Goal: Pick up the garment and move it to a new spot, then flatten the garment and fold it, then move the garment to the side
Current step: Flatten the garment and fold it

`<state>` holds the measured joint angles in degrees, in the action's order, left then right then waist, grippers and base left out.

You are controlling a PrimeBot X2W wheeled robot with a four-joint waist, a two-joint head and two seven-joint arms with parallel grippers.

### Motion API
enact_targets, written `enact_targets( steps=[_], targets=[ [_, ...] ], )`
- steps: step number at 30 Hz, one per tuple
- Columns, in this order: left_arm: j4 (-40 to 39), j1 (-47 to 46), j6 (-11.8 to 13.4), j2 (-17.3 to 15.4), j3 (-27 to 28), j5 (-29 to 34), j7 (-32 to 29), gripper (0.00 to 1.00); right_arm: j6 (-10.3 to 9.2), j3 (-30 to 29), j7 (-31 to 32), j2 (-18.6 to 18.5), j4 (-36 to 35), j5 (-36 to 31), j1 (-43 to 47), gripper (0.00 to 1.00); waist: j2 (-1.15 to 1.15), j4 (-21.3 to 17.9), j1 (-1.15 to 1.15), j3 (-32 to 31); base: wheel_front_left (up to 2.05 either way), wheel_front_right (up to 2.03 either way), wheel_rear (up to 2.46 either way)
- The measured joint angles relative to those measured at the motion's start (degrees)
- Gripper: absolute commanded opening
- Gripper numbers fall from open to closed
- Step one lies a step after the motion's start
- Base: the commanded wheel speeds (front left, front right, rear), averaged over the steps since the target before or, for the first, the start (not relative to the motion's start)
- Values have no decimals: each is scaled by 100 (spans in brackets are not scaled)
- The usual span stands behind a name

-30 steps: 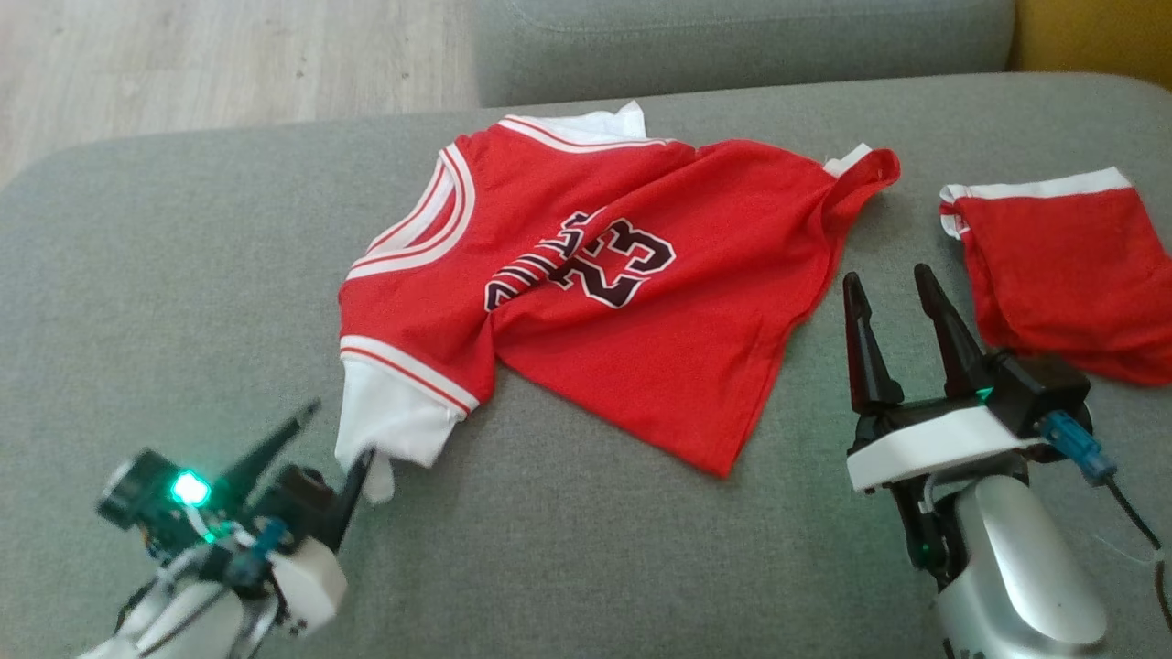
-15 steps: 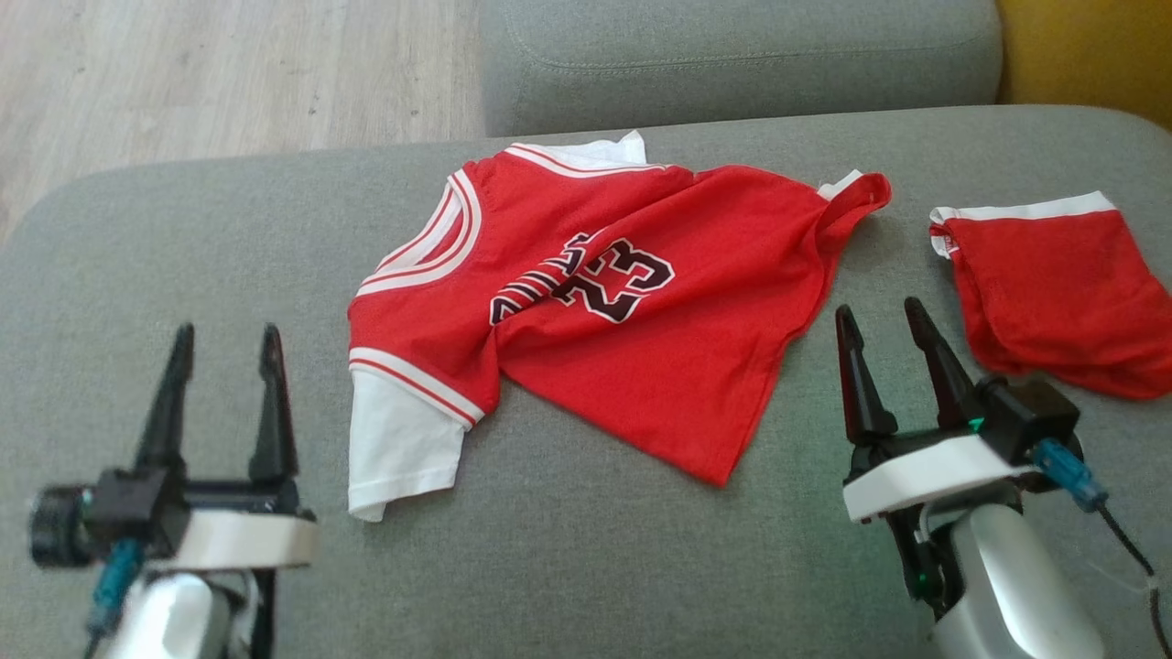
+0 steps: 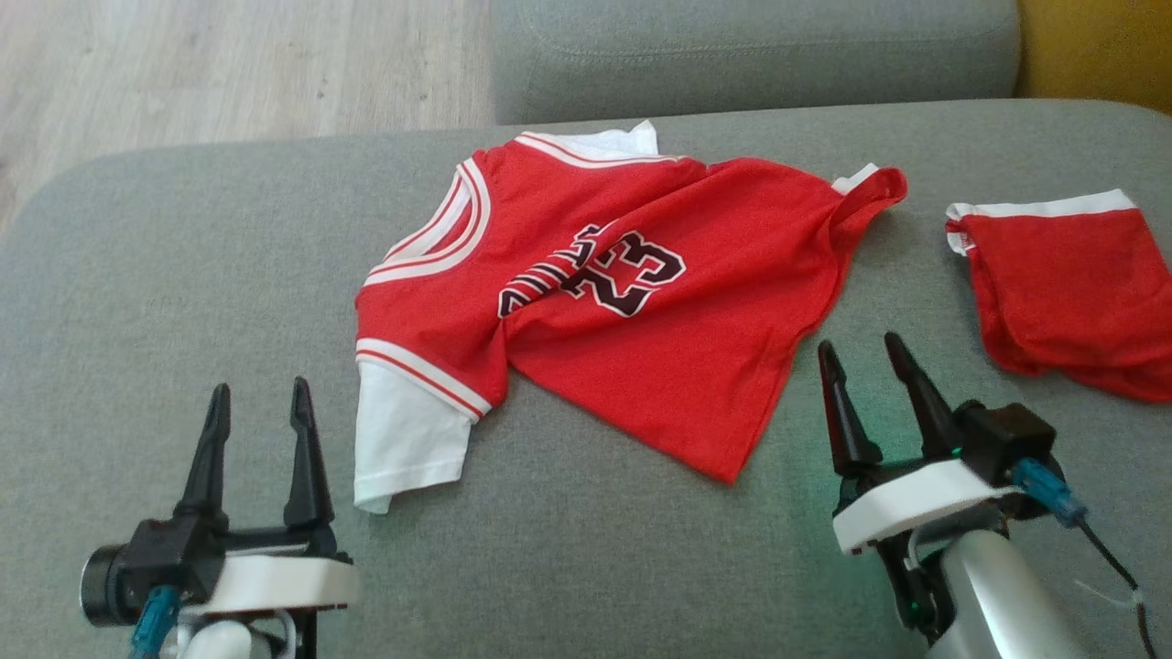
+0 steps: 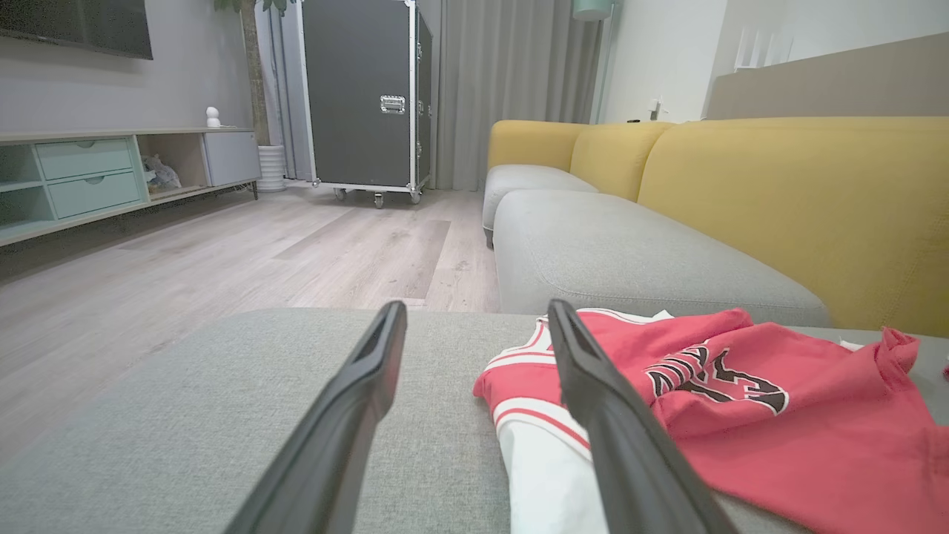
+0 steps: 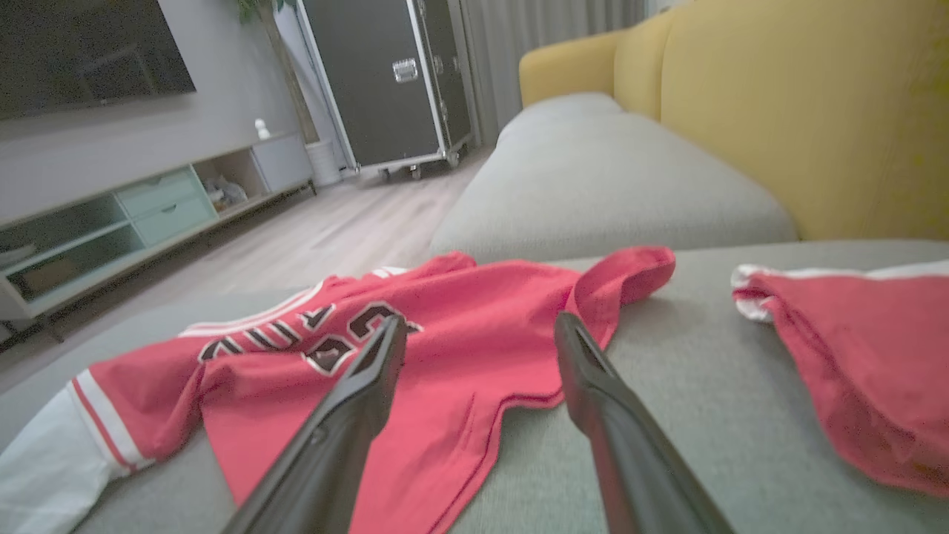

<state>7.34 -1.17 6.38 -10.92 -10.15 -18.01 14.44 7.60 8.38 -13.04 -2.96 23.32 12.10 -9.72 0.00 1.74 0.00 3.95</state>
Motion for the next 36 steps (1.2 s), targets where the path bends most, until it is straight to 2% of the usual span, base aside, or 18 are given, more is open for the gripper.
enact_targets(
  steps=[4, 10, 13, 22, 23, 24, 27, 31, 36],
  targets=[
    [60, -26, -98, 89, 96, 99, 0, 100, 0, -15, 283, 0, 298, 7, -19, 100, 0, 39, 1, 75, 0, 0, 0],
    [246, -154, -346, 276, 90, 304, 0, 100, 0, 69, 712, -1, 1196, 561, -333, 100, 0, 177, 0, 213, 0, 0, 0],
    [338, -262, -446, 332, 88, 403, 0, 100, 0, 229, 724, -3, 1680, 907, -715, 100, 0, 282, 1, 286, 0, 0, 0],
    [517, -354, -646, 532, 65, 600, 0, 100, 0, 453, 369, -9, 3072, 1051, -1729, 100, 0, 542, 1, 471, 0, 0, 0],
    [522, -355, -654, 552, 66, 601, 0, 100, 0, 482, 321, -12, 3195, 1047, -1828, 75, 0, 555, 1, 482, 0, 0, 0],
    [525, -355, -690, 577, 75, 605, 0, 100, 0, 506, 256, -12, 3319, 1004, -1927, 0, 0, 563, 1, 490, 0, 0, 0],
    [549, -370, -695, 604, 115, 650, 0, 100, 0, 512, 99, -12, 3623, 772, -2144, 0, 0, 537, 1, 496, 0, 0, 0],
    [554, -385, -699, 621, 221, 695, 1, 100, 0, 210, -37, -54, 3891, 203, -2318, 0, 0, 424, 0, 477, 0, 0, 0],
    [553, -385, -794, 649, 297, 750, 0, 100, 0, -438, -111, -522, 3939, -342, -2412, 0, 0, 245, 0, 444, 0, 0, 0]
  ],
)
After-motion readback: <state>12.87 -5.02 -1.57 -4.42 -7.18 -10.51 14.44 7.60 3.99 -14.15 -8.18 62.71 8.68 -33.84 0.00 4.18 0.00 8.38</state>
